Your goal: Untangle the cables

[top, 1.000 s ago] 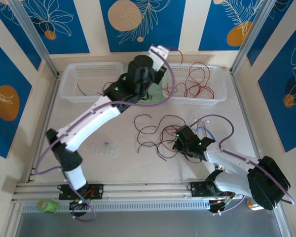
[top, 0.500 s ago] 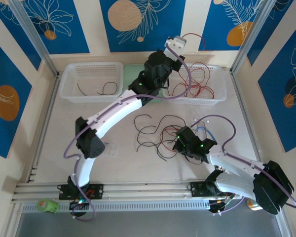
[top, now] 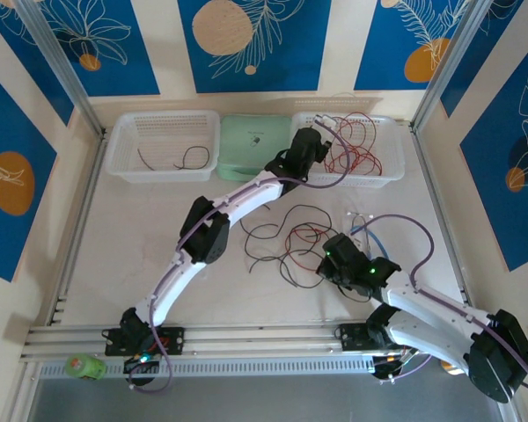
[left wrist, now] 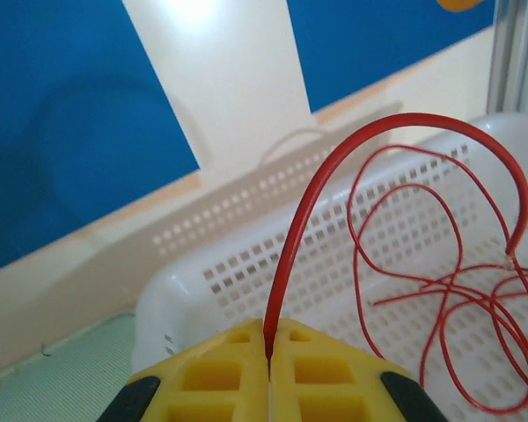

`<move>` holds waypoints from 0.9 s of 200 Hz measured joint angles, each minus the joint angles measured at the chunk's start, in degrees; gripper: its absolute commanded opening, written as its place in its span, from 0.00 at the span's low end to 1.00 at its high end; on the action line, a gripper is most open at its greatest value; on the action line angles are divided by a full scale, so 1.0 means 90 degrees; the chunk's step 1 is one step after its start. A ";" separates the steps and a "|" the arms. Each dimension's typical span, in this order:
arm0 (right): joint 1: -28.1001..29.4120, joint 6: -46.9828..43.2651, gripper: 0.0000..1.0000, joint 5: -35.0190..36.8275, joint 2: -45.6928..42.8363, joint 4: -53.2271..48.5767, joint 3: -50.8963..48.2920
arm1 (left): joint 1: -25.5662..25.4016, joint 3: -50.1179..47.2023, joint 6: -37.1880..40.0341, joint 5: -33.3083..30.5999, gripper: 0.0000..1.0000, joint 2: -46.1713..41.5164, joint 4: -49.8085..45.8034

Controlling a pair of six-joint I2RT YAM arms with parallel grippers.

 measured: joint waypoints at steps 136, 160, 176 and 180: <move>-0.0760 -0.1158 0.00 -0.0185 -0.0736 -0.1001 0.1787 | 0.0083 -0.0330 -0.0189 0.1413 0.98 -0.1127 -0.1940; -0.0918 -0.1362 0.00 -0.0316 -0.0741 -0.1030 0.1991 | 0.0083 -0.0330 -0.0182 0.1389 1.00 -0.1707 -0.2069; -0.1020 -0.1477 0.00 -0.0430 -0.0741 -0.1032 0.2154 | 0.0083 -0.0500 -0.0182 0.1280 1.00 -0.2205 -0.2047; -0.1039 -0.1518 0.00 -0.0471 -0.0741 -0.1032 0.2188 | 0.0083 -0.0634 -0.0182 0.1226 1.00 -0.2392 -0.2028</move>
